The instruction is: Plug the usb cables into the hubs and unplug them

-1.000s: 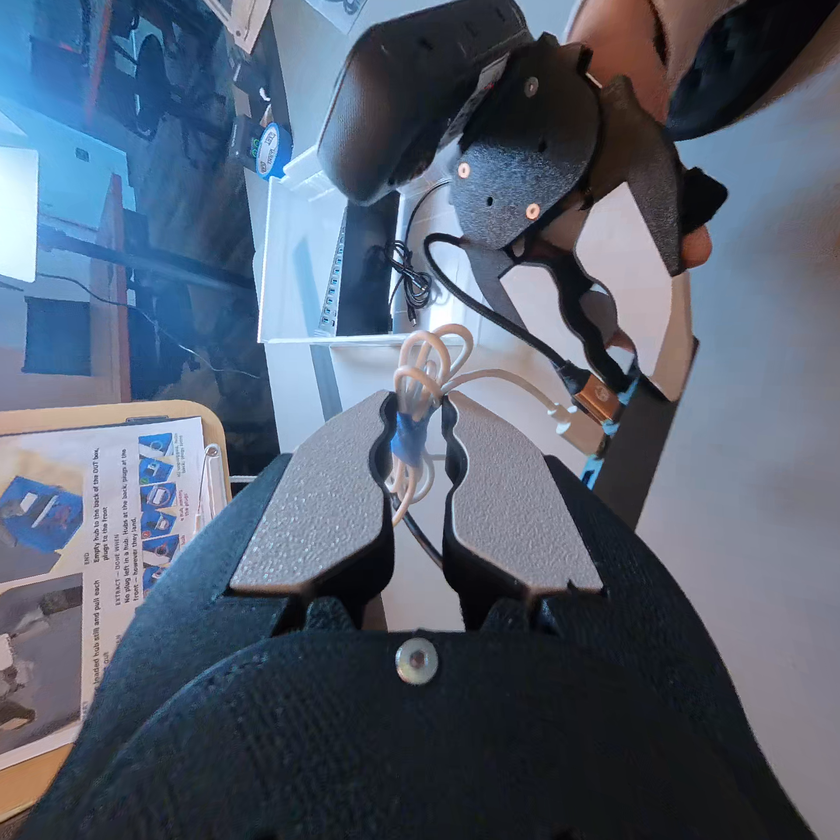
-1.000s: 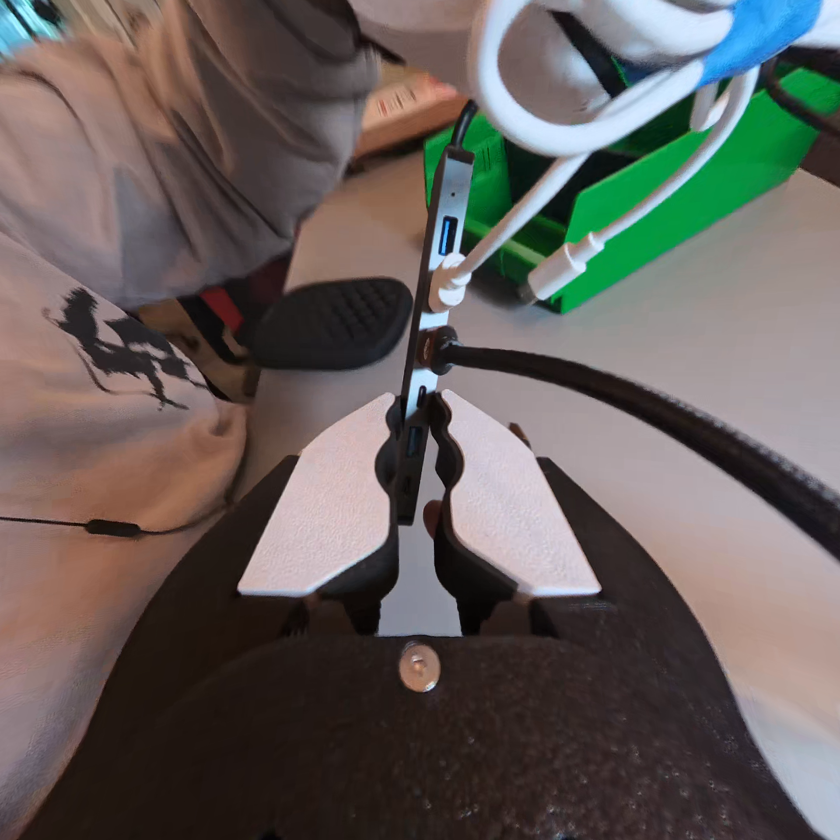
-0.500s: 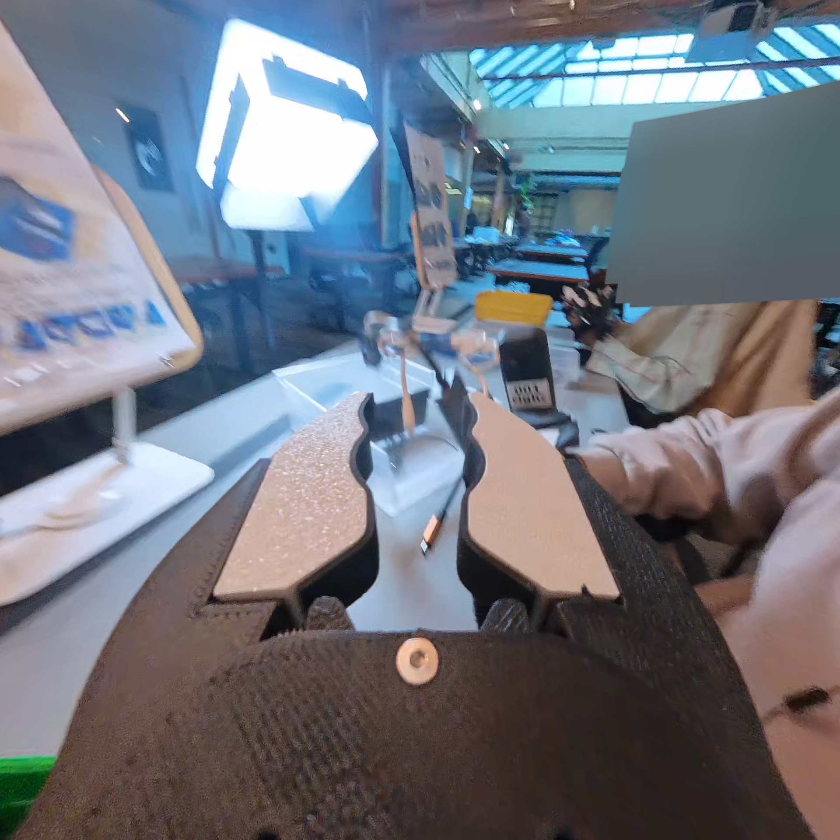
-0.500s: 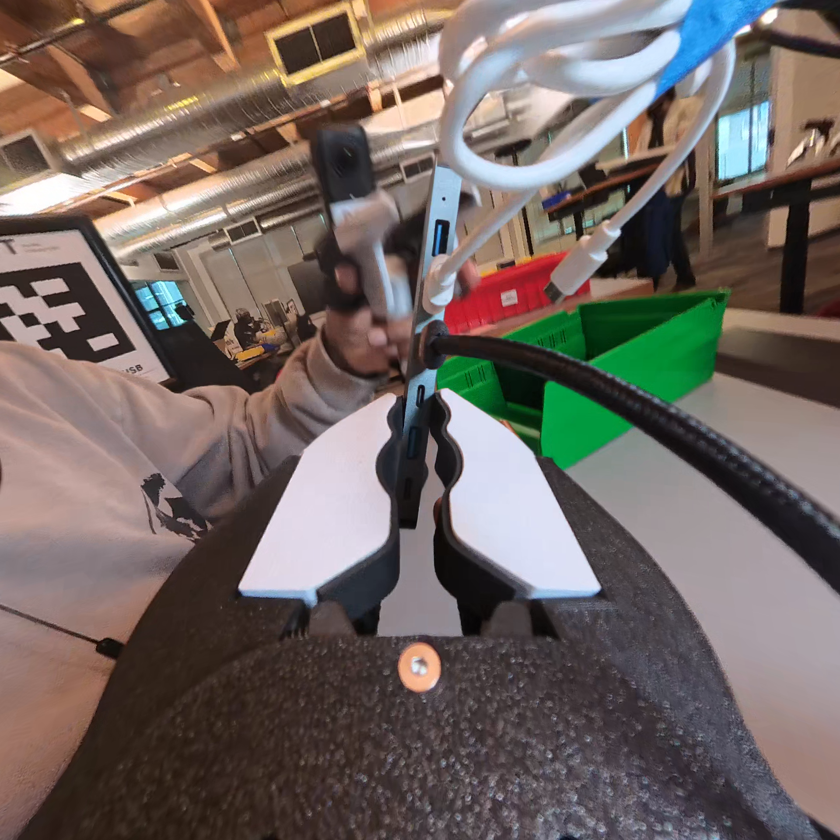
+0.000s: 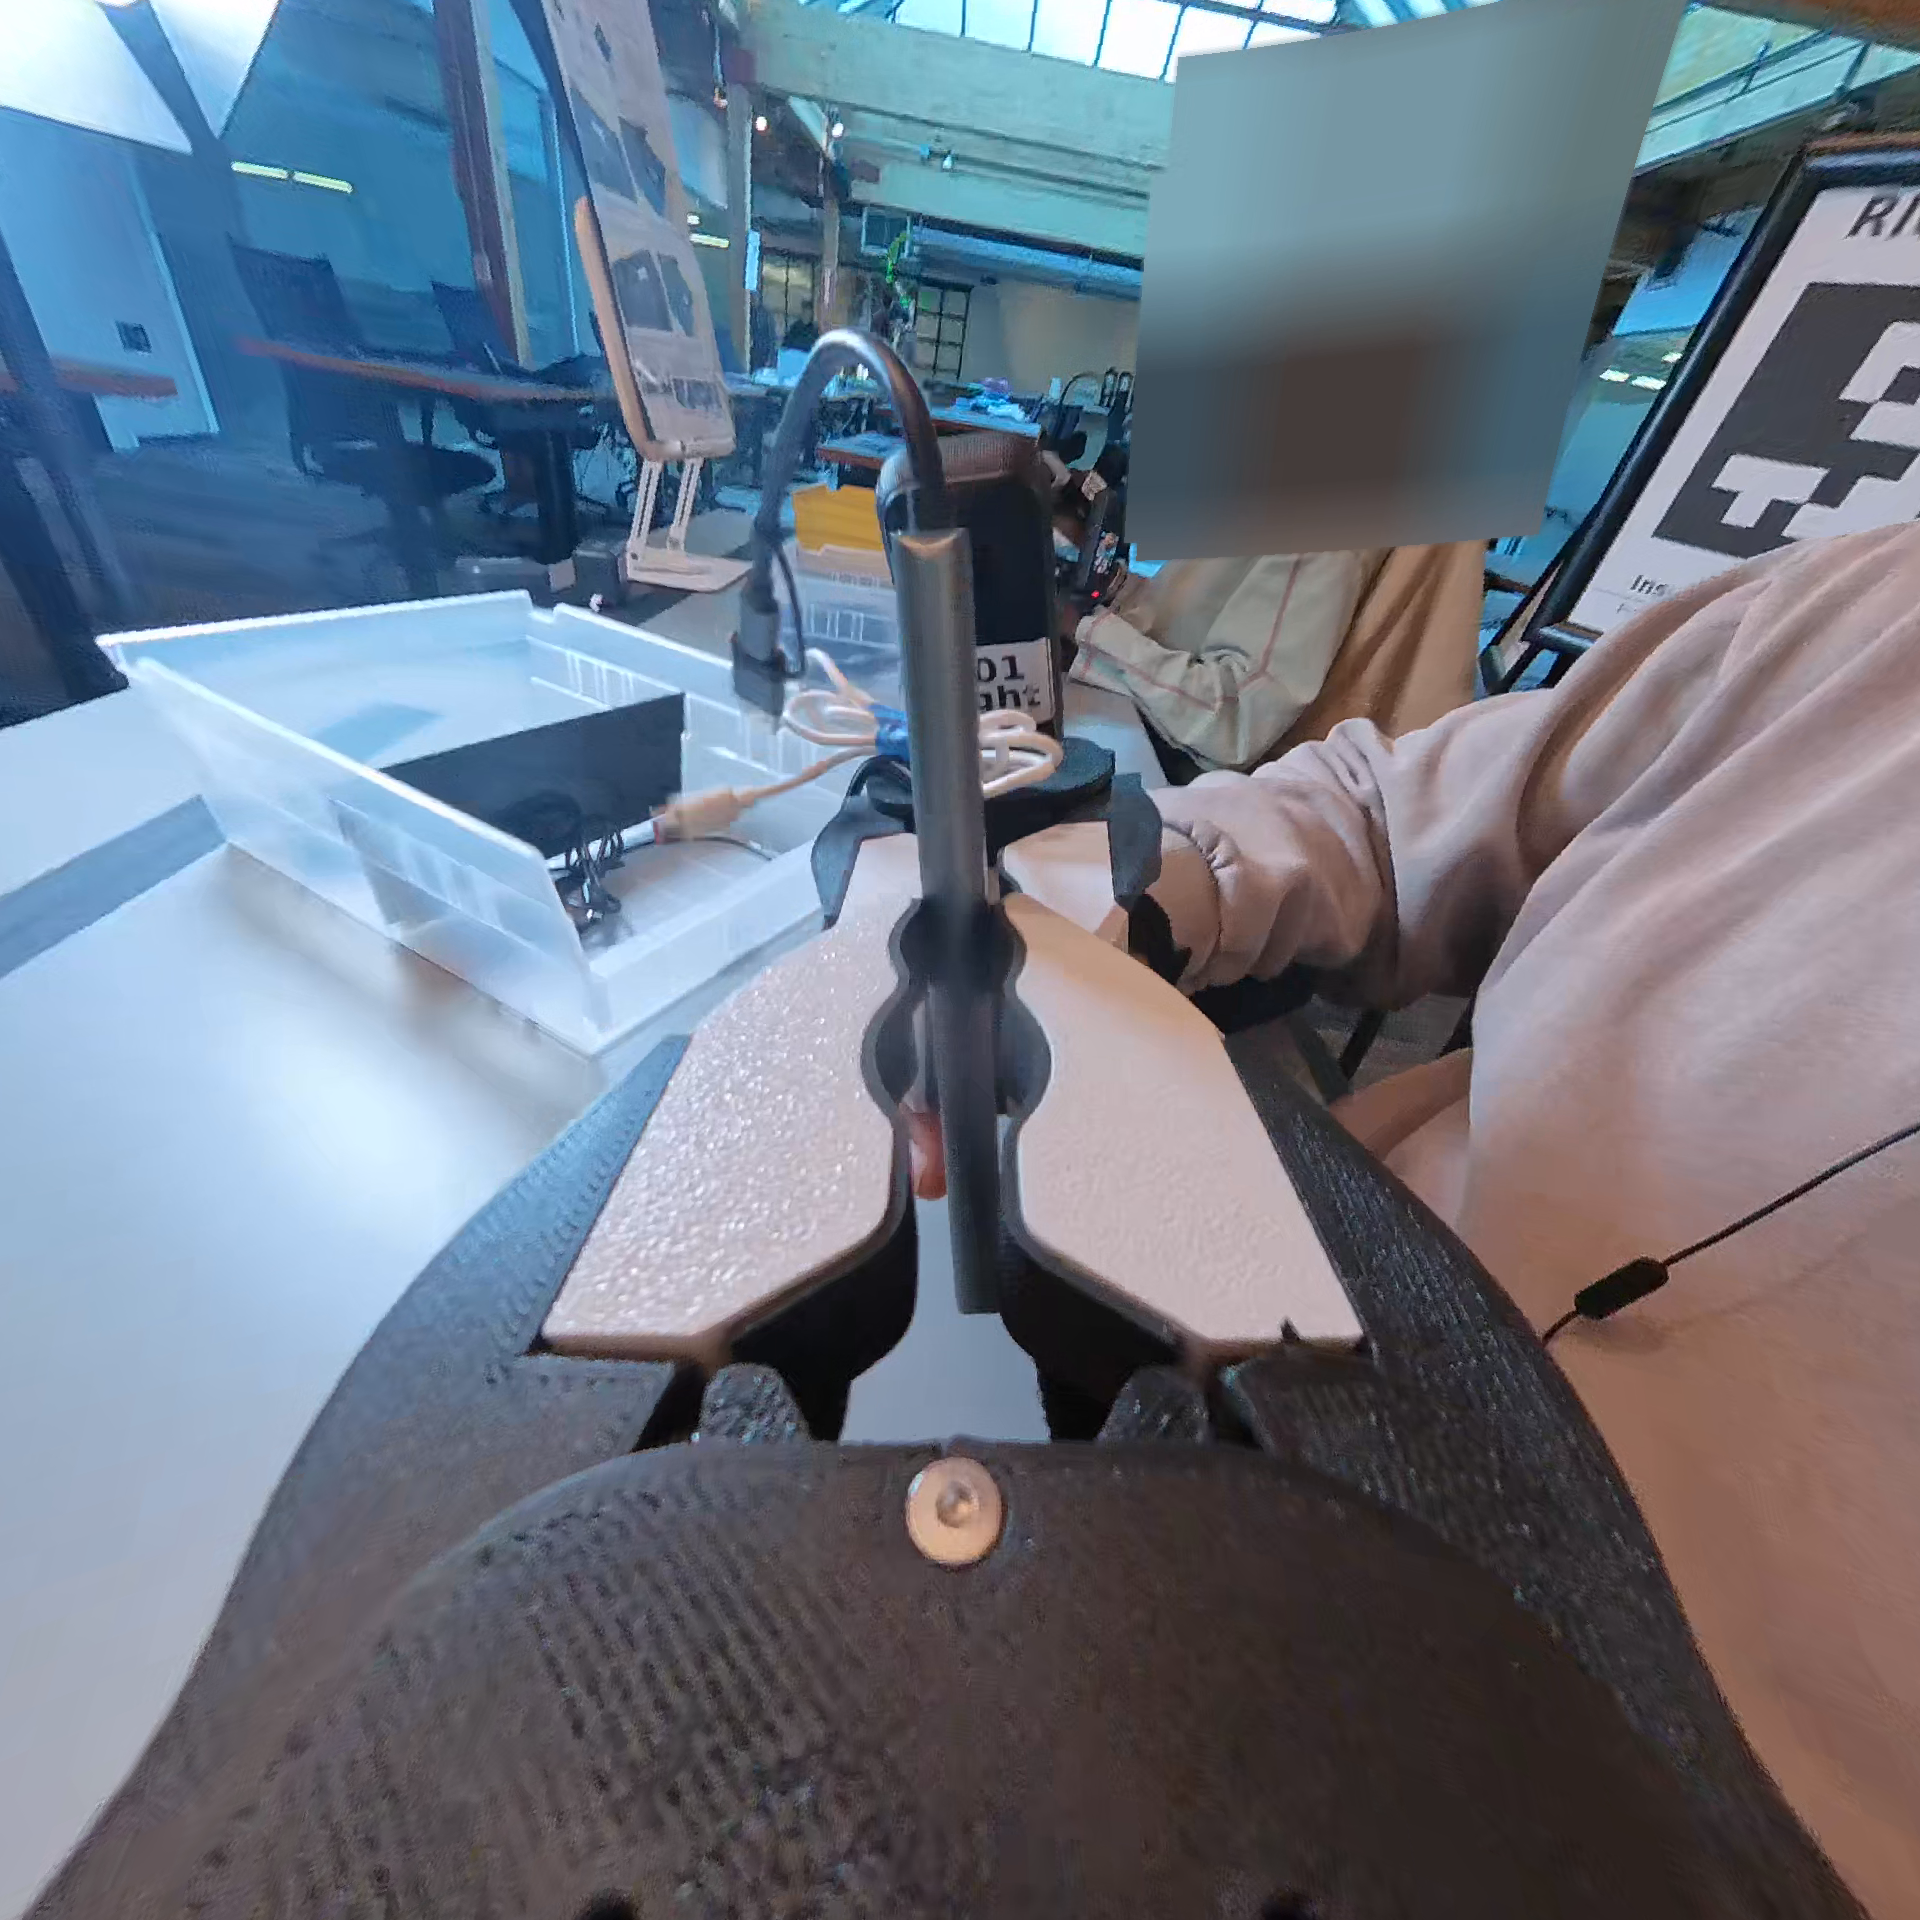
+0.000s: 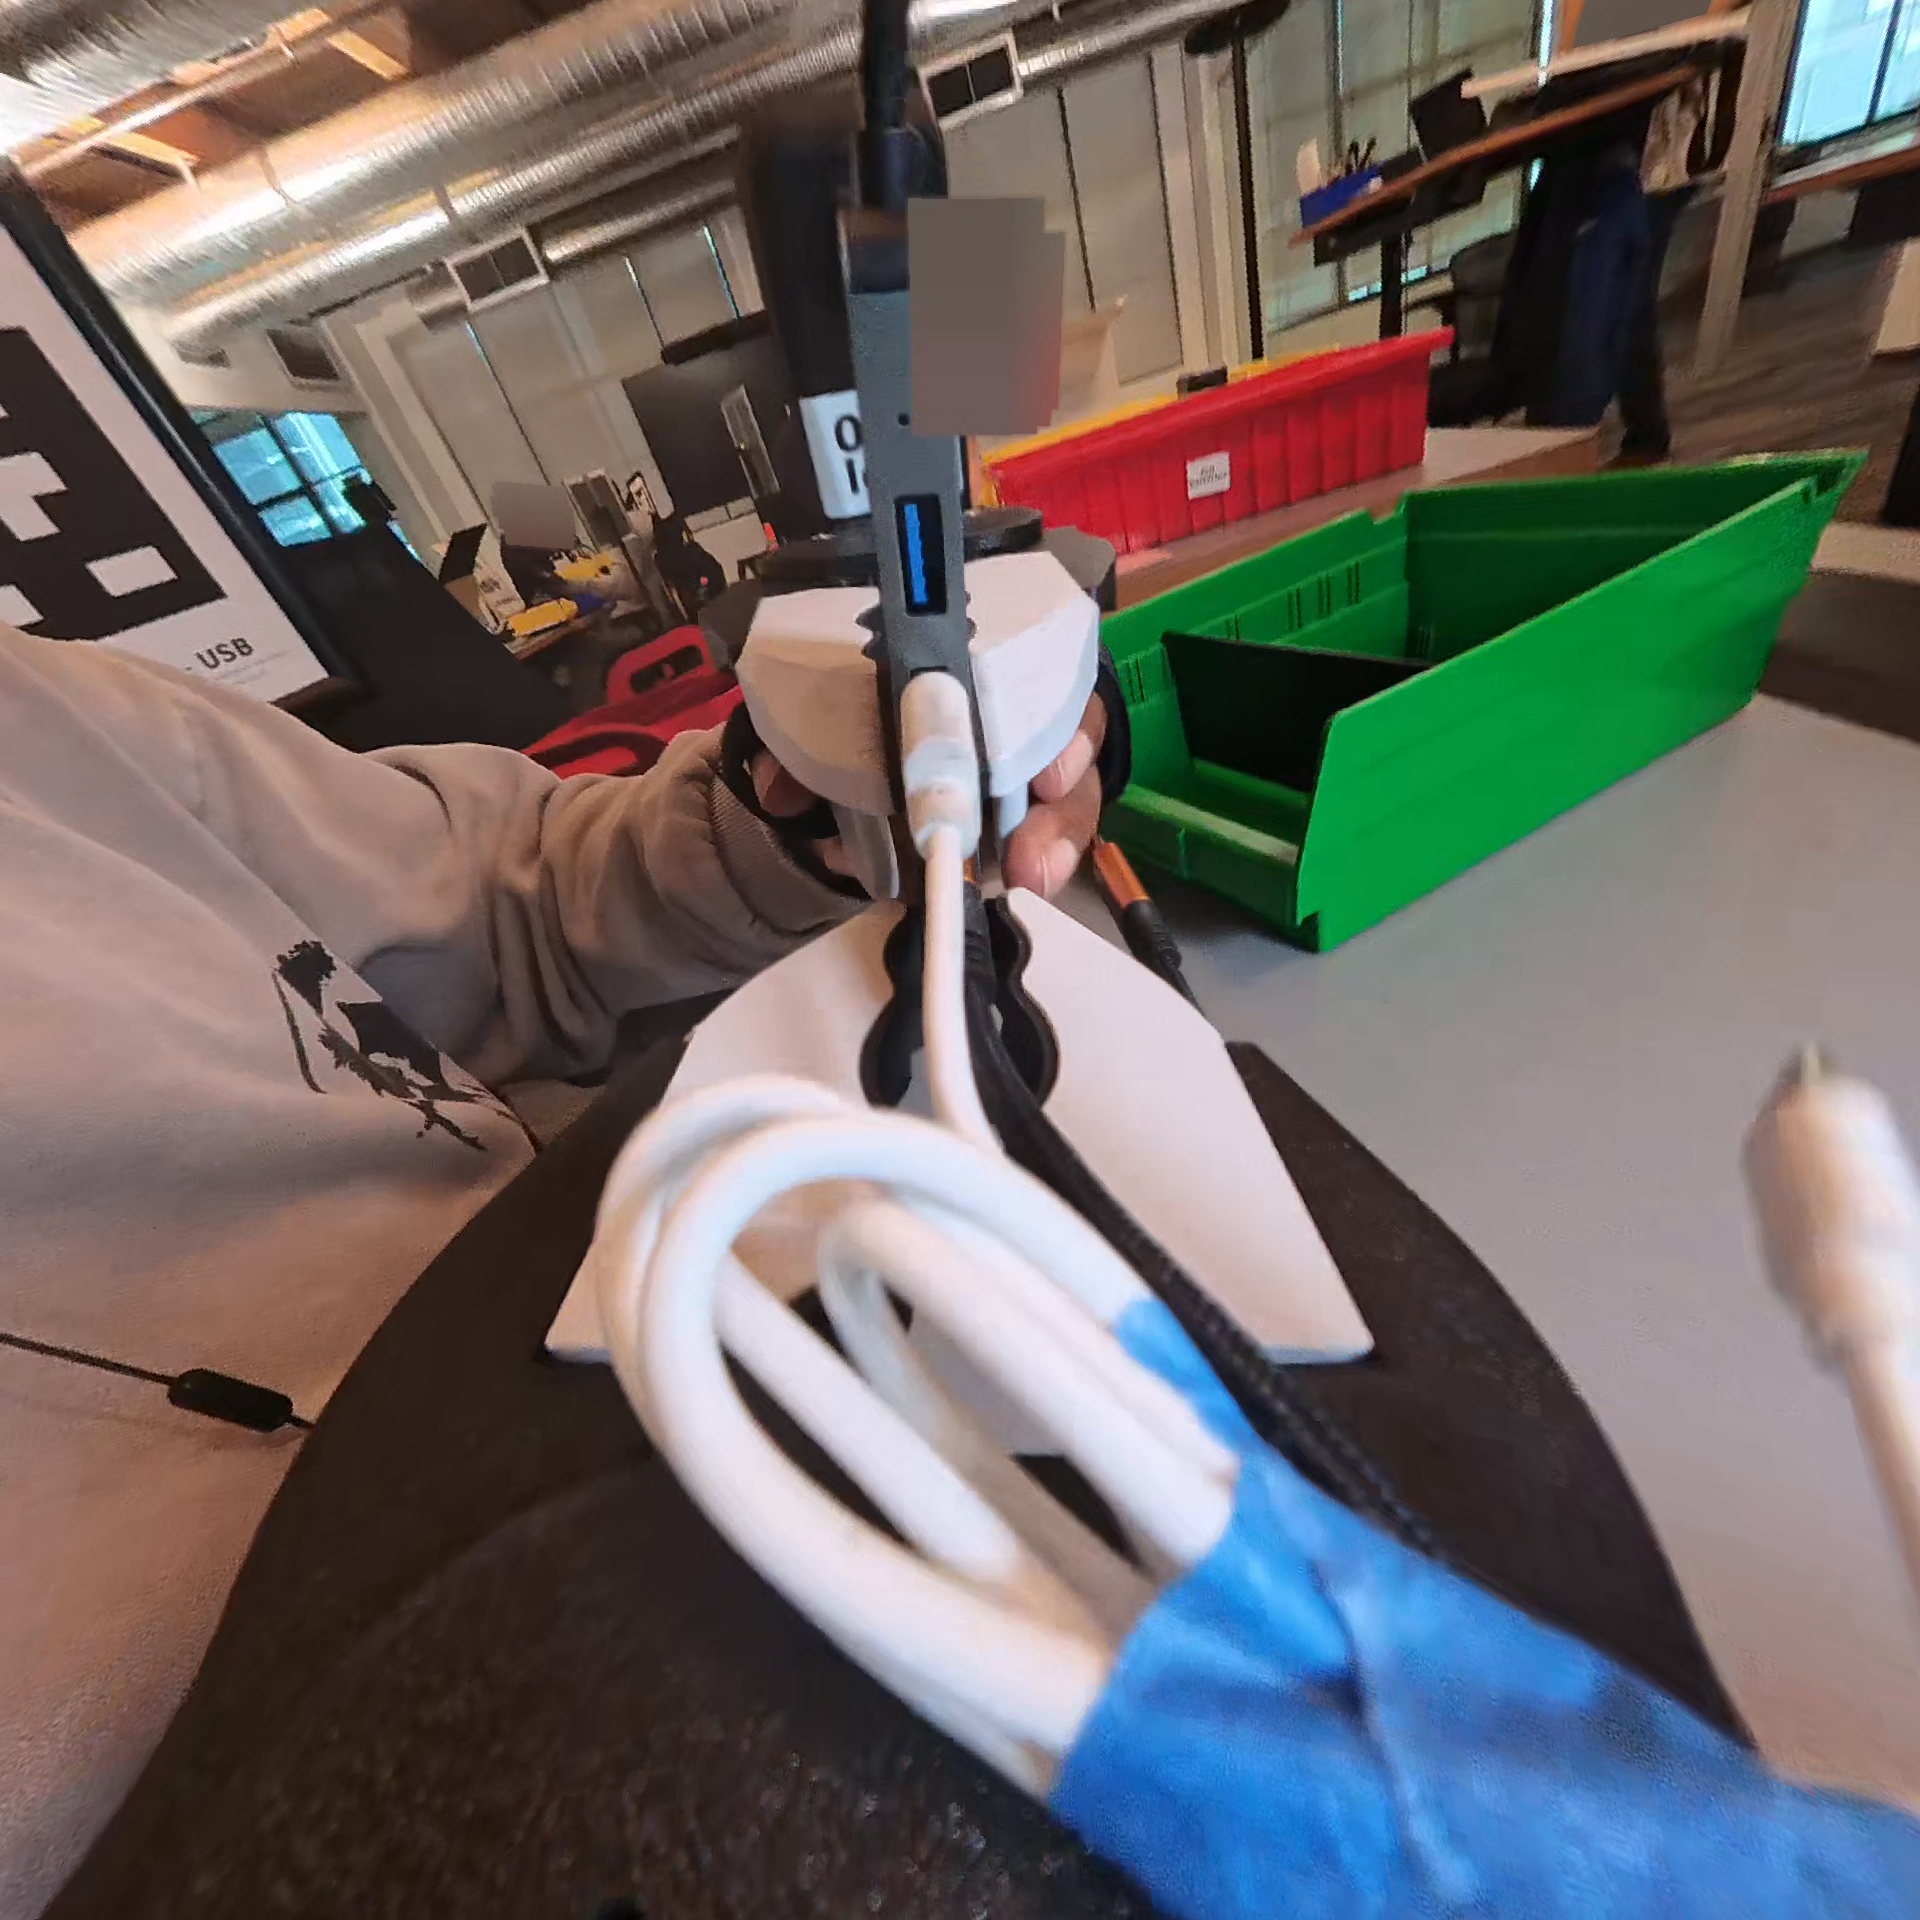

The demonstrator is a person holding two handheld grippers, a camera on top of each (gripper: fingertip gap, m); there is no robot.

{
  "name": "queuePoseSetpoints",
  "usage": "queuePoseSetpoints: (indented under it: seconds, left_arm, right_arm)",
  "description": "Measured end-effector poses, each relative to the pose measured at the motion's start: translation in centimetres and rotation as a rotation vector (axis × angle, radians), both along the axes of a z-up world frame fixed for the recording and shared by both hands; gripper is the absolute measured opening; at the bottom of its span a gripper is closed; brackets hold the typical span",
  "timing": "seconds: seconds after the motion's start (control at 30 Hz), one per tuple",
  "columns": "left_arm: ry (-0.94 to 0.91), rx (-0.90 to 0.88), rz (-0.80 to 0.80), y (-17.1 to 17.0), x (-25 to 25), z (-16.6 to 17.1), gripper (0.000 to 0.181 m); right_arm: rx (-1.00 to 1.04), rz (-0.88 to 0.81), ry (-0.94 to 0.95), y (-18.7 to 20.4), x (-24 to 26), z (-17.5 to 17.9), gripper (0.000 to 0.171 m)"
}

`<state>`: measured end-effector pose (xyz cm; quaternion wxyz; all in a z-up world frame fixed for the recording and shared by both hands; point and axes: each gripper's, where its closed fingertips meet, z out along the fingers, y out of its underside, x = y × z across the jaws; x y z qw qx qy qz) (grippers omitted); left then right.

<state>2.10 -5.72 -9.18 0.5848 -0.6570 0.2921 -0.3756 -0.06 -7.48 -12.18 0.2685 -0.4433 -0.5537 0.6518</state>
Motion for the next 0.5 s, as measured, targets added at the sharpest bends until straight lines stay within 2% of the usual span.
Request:
queuePoseSetpoints:
  seconds: [0.07,0.17,0.23,0.33,0.4,0.5]
  left_arm:
    - [-0.006,0.003,0.026,0.1,-0.4,0.1,0.011]
    - [-0.101,0.027,0.07,0.1,-2.4,2.0,0.011]
    - [-0.12,0.045,0.119,0.3,-4.2,2.6,0.011]
    - [-0.163,0.041,0.173,0.3,-6.3,2.8,0.01]
    - [-0.162,0.027,0.189,0.4,-7.0,2.4,0.011]
    - [-0.112,0.013,0.177,0.7,-6.6,1.4,0.011]
  right_arm:
    - [-0.041,0.001,-0.044,0.1,-0.1,-0.2,0.012]
    - [-0.013,0.025,-0.146,0.4,0.4,-1.3,0.035]
    - [0.133,0.079,-0.269,0.0,1.6,-3.5,0.041]
    - [0.421,0.268,-0.39,-1.4,5.3,-5.4,0.041]
    - [0.604,0.176,-0.277,-0.6,5.3,-3.2,0.039]
    - [0.623,0.005,-0.147,1.5,4.5,2.8,0.036]
